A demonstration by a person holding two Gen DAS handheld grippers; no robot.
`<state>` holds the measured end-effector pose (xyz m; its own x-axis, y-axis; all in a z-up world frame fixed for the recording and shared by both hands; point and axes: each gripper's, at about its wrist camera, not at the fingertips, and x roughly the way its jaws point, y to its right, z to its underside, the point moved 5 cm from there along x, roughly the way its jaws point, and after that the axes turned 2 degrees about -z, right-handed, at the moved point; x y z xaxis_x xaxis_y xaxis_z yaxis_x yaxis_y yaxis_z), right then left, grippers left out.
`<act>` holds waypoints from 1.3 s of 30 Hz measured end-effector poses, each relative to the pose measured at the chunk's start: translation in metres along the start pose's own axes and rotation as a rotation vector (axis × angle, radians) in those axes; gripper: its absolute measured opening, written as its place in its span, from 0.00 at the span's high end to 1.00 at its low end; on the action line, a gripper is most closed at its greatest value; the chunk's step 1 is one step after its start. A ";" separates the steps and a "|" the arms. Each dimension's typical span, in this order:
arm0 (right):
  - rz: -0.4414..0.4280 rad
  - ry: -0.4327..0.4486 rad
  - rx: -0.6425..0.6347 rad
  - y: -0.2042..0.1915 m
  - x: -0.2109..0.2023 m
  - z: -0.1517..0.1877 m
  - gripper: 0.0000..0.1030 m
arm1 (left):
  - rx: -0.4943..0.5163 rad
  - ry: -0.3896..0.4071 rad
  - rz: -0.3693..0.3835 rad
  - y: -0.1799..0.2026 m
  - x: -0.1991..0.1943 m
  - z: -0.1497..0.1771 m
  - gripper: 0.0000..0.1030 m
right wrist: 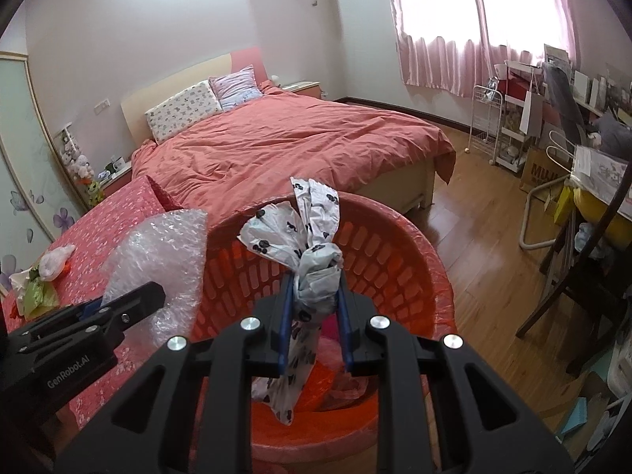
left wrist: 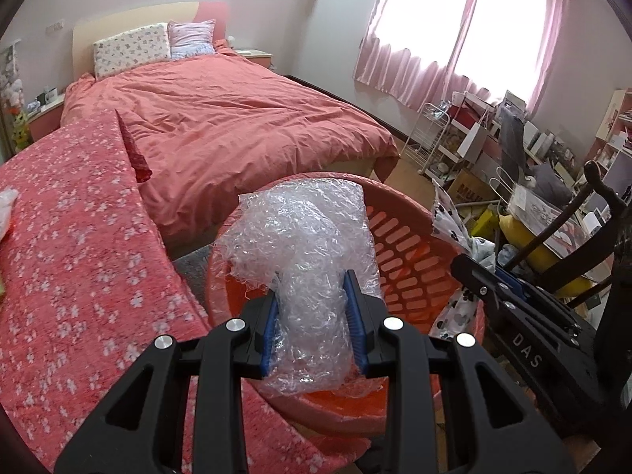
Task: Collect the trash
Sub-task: 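Open both tools to drop the bags into the basket, then grasp the clear plastic bag with the right tool while the left tool grasps the green-yellow bag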
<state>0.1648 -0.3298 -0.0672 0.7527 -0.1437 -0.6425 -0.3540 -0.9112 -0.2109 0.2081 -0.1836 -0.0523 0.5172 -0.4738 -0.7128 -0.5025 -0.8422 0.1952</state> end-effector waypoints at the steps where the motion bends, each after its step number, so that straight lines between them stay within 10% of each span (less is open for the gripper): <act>1: 0.002 0.001 0.005 0.001 0.001 0.000 0.77 | -0.001 -0.003 0.003 0.001 0.001 0.000 0.70; 26: 0.012 0.009 -0.005 -0.007 -0.002 0.000 0.50 | -0.070 -0.018 -0.070 -0.036 -0.011 0.012 0.41; 39: -0.116 -0.017 -0.163 -0.121 -0.006 0.007 0.50 | -0.148 0.091 -0.287 -0.139 -0.087 0.030 0.41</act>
<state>0.1994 -0.2157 -0.0432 0.7735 -0.0291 -0.6332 -0.1698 -0.9719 -0.1628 0.2127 -0.0172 -0.0373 0.6861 -0.2276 -0.6910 -0.2248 -0.9697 0.0961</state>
